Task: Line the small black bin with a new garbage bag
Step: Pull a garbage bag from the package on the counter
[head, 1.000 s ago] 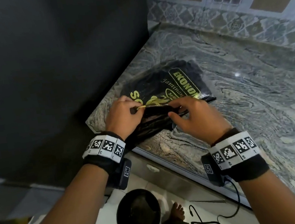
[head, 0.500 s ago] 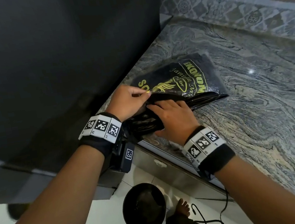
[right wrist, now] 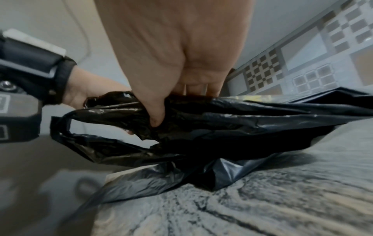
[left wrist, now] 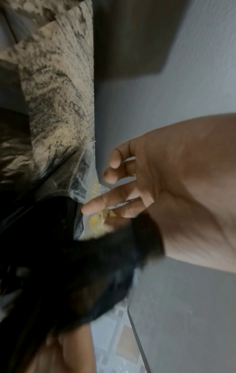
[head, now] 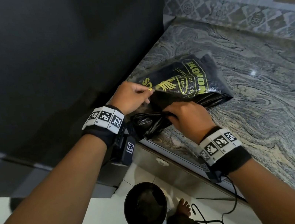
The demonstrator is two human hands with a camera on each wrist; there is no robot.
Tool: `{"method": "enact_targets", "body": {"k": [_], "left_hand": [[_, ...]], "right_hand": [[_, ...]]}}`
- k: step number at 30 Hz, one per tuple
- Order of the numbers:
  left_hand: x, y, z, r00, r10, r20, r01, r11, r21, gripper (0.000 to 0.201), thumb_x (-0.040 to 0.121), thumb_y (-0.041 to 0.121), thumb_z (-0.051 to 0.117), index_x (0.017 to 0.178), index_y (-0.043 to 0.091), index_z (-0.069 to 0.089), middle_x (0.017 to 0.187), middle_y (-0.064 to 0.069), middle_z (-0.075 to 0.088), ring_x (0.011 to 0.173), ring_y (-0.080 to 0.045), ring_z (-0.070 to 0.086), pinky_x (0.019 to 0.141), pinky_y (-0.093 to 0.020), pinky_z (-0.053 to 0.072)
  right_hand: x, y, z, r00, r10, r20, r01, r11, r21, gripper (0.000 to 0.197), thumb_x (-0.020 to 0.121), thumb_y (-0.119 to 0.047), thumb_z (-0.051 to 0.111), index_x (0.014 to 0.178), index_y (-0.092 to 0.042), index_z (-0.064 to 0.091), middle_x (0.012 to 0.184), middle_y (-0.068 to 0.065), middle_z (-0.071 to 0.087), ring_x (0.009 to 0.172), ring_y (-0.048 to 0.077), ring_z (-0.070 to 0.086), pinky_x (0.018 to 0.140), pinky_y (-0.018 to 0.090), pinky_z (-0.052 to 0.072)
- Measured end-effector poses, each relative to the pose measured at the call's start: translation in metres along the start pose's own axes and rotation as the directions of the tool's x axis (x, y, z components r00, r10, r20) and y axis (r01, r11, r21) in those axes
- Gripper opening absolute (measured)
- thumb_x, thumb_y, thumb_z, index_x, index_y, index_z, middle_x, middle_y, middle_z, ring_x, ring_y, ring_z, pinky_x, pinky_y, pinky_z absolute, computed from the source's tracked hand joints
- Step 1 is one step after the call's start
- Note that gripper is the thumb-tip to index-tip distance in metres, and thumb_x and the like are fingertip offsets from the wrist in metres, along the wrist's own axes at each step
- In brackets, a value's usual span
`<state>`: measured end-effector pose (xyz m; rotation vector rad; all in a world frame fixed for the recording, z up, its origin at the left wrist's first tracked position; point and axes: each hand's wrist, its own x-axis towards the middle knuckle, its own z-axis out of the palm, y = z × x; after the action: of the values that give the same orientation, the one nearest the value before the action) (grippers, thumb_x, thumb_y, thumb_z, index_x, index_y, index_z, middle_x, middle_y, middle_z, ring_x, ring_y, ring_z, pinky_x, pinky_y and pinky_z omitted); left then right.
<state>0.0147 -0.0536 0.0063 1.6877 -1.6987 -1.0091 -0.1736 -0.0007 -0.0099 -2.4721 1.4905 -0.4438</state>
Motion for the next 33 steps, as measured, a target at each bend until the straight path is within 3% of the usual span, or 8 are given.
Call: {"method": "enact_targets", "body": {"k": [4, 7, 10, 12, 16, 20, 28, 33], "left_hand": [[0.003, 0.000, -0.004, 0.999, 0.005, 0.038, -0.007, 0.999, 0.036, 0.021, 0.085, 0.029, 0.065, 0.090, 0.012, 0.076, 0.090, -0.005, 0.076, 0.057, 0.004, 0.059, 0.060, -0.004, 0.042], [0.004, -0.002, -0.005, 0.997, -0.008, 0.079, 0.007, 1.000, 0.021, 0.028, 0.082, 0.027, 0.068, 0.104, 0.009, 0.072, 0.102, -0.003, 0.073, 0.090, -0.004, 0.064, 0.090, -0.019, 0.046], [0.001, 0.000, -0.005, 0.993, 0.041, 0.113, -0.043, 0.999, 0.013, 0.025, 0.084, 0.024, 0.065, 0.102, 0.007, 0.072, 0.097, -0.005, 0.073, 0.067, -0.004, 0.053, 0.081, -0.027, 0.047], [-0.001, 0.000, -0.004, 0.992, 0.045, 0.117, -0.055, 0.995, 0.081, 0.028, 0.089, 0.022, 0.059, 0.109, 0.005, 0.069, 0.101, 0.002, 0.068, 0.095, 0.003, 0.057, 0.081, -0.026, 0.046], [-0.011, -0.003, -0.003, 0.983, 0.047, 0.178, -0.056, 0.997, 0.050, 0.036, 0.092, 0.015, 0.053, 0.127, 0.012, 0.057, 0.113, -0.004, 0.064, 0.099, -0.017, 0.058, 0.090, -0.032, 0.045], [-0.039, -0.002, -0.006, 0.994, 0.043, 0.096, -0.037, 0.997, -0.064, 0.027, 0.090, 0.012, 0.048, 0.114, 0.014, 0.060, 0.081, -0.004, 0.065, 0.072, -0.020, 0.061, 0.068, -0.034, 0.052], [-0.152, 0.004, -0.021, 0.961, 0.061, -0.271, -0.154, 0.929, -0.336, 0.020, 0.091, 0.039, 0.048, 0.087, 0.029, 0.064, 0.075, 0.006, 0.061, 0.067, -0.010, 0.057, 0.066, -0.026, 0.044], [-0.205, 0.027, -0.023, 0.923, 0.063, -0.381, -0.209, 0.911, -0.356, 0.039, 0.090, 0.052, 0.041, 0.069, 0.022, 0.056, 0.067, -0.009, 0.055, 0.055, -0.012, 0.050, 0.054, -0.023, 0.040]], "right_hand": [[-0.017, 0.007, -0.017, 0.997, 0.032, -0.074, -0.021, 0.989, 0.146, 0.026, 0.085, -0.012, 0.060, 0.109, -0.017, 0.067, 0.101, 0.004, 0.072, 0.086, 0.023, 0.068, 0.075, 0.036, 0.056], [-0.027, 0.010, -0.031, 0.991, 0.061, -0.122, -0.029, 0.968, 0.249, 0.027, 0.085, -0.008, 0.060, 0.110, -0.013, 0.066, 0.098, 0.004, 0.071, 0.083, 0.017, 0.064, 0.078, 0.034, 0.054], [-0.035, 0.007, -0.047, 0.978, 0.078, -0.196, -0.014, 0.951, 0.310, 0.024, 0.084, -0.006, 0.062, 0.107, -0.010, 0.068, 0.091, -0.003, 0.066, 0.077, 0.003, 0.056, 0.078, 0.013, 0.044], [-0.041, 0.001, -0.059, 0.964, 0.099, -0.246, -0.004, 0.934, 0.357, 0.020, 0.084, -0.006, 0.063, 0.103, -0.010, 0.069, 0.085, -0.010, 0.063, 0.071, -0.008, 0.054, 0.072, 0.000, 0.038], [-0.055, -0.018, -0.082, 0.932, 0.152, -0.330, 0.008, 0.900, 0.436, 0.016, 0.086, -0.006, 0.062, 0.099, -0.010, 0.070, 0.079, -0.026, 0.056, 0.072, -0.018, 0.055, 0.064, -0.001, 0.038], [-0.067, -0.039, -0.097, 0.903, 0.185, -0.387, 0.026, 0.877, 0.480, 0.016, 0.087, -0.010, 0.062, 0.100, -0.015, 0.070, 0.077, -0.018, 0.062, 0.070, -0.014, 0.058, 0.062, 0.001, 0.040], [-0.083, -0.083, -0.085, 0.885, 0.217, -0.412, 0.051, 0.834, 0.549, 0.014, 0.088, -0.019, 0.063, 0.099, -0.022, 0.071, 0.082, -0.010, 0.071, 0.076, -0.001, 0.065, 0.067, 0.012, 0.048], [-0.081, -0.099, -0.075, 0.909, 0.172, -0.379, 0.072, 0.832, 0.550, 0.015, 0.087, -0.021, 0.063, 0.099, -0.020, 0.071, 0.085, -0.004, 0.073, 0.080, 0.006, 0.067, 0.073, 0.024, 0.055]]}}
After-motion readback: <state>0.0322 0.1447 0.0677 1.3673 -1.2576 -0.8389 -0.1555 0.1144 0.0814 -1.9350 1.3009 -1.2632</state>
